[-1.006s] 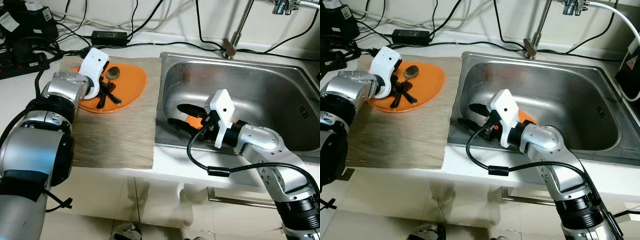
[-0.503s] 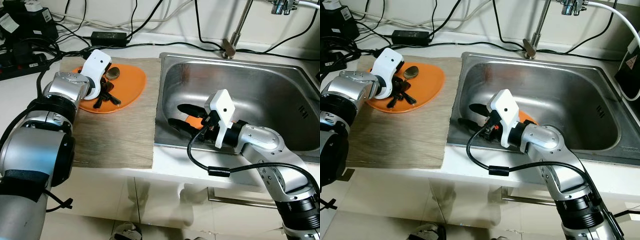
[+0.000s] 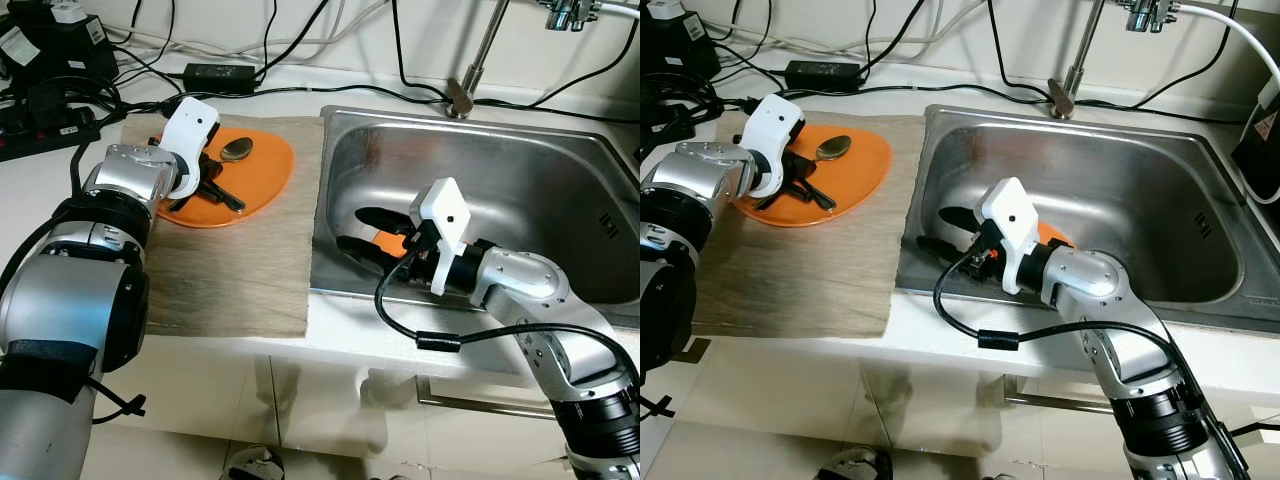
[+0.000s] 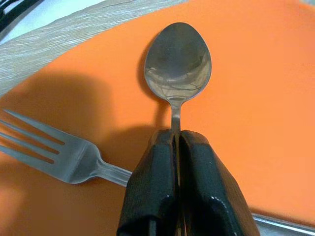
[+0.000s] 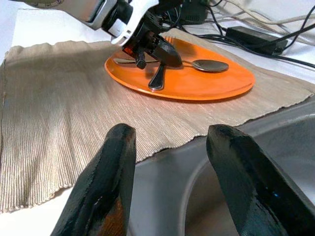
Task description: Kitchen organization
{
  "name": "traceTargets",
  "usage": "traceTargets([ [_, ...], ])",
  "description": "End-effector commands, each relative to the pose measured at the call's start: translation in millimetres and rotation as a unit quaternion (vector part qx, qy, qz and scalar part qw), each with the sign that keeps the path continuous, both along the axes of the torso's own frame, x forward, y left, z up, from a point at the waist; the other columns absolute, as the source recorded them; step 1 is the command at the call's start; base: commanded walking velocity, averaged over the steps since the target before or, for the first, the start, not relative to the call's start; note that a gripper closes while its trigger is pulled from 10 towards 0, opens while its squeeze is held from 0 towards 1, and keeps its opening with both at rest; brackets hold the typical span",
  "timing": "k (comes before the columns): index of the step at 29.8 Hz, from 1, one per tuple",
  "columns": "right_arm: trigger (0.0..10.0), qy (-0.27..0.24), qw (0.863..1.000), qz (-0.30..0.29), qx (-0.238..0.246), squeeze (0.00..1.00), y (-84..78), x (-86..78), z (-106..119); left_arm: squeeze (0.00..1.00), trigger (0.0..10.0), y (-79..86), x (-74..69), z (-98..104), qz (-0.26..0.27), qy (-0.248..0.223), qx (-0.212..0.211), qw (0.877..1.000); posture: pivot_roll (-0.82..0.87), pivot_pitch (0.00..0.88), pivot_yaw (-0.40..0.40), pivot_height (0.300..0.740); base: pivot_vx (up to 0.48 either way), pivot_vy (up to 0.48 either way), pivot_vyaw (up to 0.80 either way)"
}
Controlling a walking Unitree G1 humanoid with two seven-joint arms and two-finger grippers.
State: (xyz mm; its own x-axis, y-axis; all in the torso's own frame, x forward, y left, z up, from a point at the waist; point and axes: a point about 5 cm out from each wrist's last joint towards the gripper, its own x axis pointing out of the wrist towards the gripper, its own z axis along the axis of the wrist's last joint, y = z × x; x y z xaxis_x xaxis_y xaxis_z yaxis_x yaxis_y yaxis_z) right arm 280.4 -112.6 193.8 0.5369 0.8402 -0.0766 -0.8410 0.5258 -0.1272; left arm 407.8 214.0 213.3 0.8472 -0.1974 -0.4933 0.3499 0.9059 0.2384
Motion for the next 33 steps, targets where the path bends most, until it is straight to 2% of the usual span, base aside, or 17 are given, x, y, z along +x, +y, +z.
traceTargets([
  [1,10.0,-0.009,1.0,-0.003,-0.003,0.0,-3.4,1.6,3,0.0,0.0,-4.4,-3.0,-14,-0.002,0.029,-0.018,0.999,0.03,0.043,-0.002,0.74,0.0,0.0,0.0],
  [7,10.0,-0.013,1.0,-0.01,0.0,0.0,-3.9,4.7,4,0.0,0.0,-7.7,-0.8,-8,0.0,0.015,-0.044,0.999,0.03,0.038,-0.002,0.74,0.0,0.0,0.0],
  [11,10.0,-0.026,0.999,-0.032,0.005,0.0,-6.6,11.0,8,0.0,0.0,-11.5,1.5,-1,-0.002,-0.004,-0.084,0.996,0.03,0.029,-0.006,0.74,0.0,0.0,0.0],
  [14,10.0,-0.041,0.997,-0.061,0.019,0.0,-9.1,16.5,13,0.0,0.0,-11.5,2.4,2,0.001,-0.015,-0.094,0.995,0.03,0.025,-0.006,0.74,0.0,0.0,0.0],
  [15,10.0,-0.056,0.992,-0.103,0.039,0.0,-13.0,23.8,20,0.0,0.0,-12.7,4.1,9,-0.004,-0.033,-0.103,0.994,0.03,0.023,-0.007,0.74,0.0,0.0,0.0],
  [16,10.0,-0.056,0.992,-0.103,0.039,0.0,-13.0,23.8,20,0.0,0.0,-12.7,4.1,9,-0.004,-0.033,-0.103,0.994,0.03,0.023,-0.007,0.74,0.0,0.0,0.0],
  [17,10.0,-0.063,0.985,-0.143,0.074,0.0,-18.2,31.2,29,0.0,0.0,-13.9,6.4,20,-0.004,-0.056,-0.118,0.991,0.03,0.019,-0.007,0.74,0.0,0.0,0.0],
  [19,10.0,-0.066,0.977,-0.169,0.11,0.0,-21.6,35.3,38,0.0,0.0,-14.7,8.3,30,-0.01,-0.08,-0.119,0.99,0.02,0.018,-0.008,0.74,0.0,0.0,0.0],
  [21,10.0,-0.07,0.969,-0.189,0.145,0.0,-21.3,37.5,47,0.0,0.0,-18.7,10.2,46,-0.031,-0.121,-0.112,0.986,0.03,0.016,-0.012,0.74,0.0,0.0,0.0],
  [26,10.0,-0.061,0.963,-0.202,0.17,0.0,-17.3,37.9,49,0.0,0.0,-24.5,11.2,58,-0.035,-0.159,-0.123,0.979,0.03,0.017,-0.02,0.74,0.0,0.0,0.0],
  [27,10.0,-0.03,0.954,-0.196,0.225,0.47,-11.1,36.8,50,0.0,0.0,-37.1,6.9,62,-0.079,-0.199,-0.099,0.972,0.03,0.019,-0.028,0.74,0.0,0.0,0.0],
  [29,10.0,-0.019,0.951,-0.192,0.242,0.47,-9.0,36.3,50,0.0,0.0,-42.1,4.2,62,-0.097,-0.211,-0.087,0.969,0.03,0.019,-0.028,0.74,0.0,0.0,0.0],
  [30,10.0,-0.003,0.946,-0.183,0.267,1.0,-6.5,35.0,51,0.0,0.0,-48.4,-0.7,63,-0.117,-0.236,-0.072,0.962,0.03,0.021,-0.032,0.74,0.0,0.0,0.0],
  [33,10.0,0.034,0.926,-0.163,0.338,1.0,-4.2,32.3,58,0.0,0.0,-62.1,-17.9,67,-0.167,-0.3,-0.053,0.938,0.04,0.023,-0.038,0.74,0.0,0.0,0.0],
])
